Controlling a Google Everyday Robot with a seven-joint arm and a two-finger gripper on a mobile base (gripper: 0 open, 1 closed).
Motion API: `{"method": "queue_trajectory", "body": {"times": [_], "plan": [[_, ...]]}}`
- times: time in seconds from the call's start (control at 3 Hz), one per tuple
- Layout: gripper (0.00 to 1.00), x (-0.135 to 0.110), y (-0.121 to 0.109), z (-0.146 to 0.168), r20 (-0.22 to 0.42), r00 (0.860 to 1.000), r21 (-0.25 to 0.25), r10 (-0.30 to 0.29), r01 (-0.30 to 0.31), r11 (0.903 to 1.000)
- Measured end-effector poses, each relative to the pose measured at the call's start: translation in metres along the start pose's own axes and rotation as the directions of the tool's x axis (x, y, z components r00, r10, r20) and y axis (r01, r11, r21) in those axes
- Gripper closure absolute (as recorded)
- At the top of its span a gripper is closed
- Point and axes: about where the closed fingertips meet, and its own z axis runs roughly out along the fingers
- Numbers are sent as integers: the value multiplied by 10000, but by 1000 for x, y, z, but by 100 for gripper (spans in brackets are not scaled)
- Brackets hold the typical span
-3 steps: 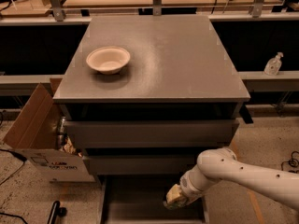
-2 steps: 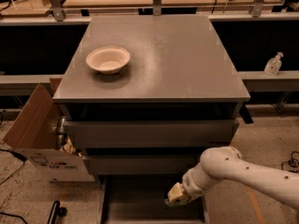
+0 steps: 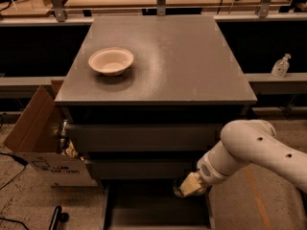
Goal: Pick green can from bottom drawer and place on counter
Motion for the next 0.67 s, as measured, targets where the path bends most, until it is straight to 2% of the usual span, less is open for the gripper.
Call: {"method": "queue_trajectory", "body": {"times": [0.33, 0.67], "plan": [[100, 14, -22, -58, 725, 9895, -804, -1253, 1310, 9881], [100, 26, -45, -122, 1646, 9648, -1753, -2053, 2334, 9565]]}}
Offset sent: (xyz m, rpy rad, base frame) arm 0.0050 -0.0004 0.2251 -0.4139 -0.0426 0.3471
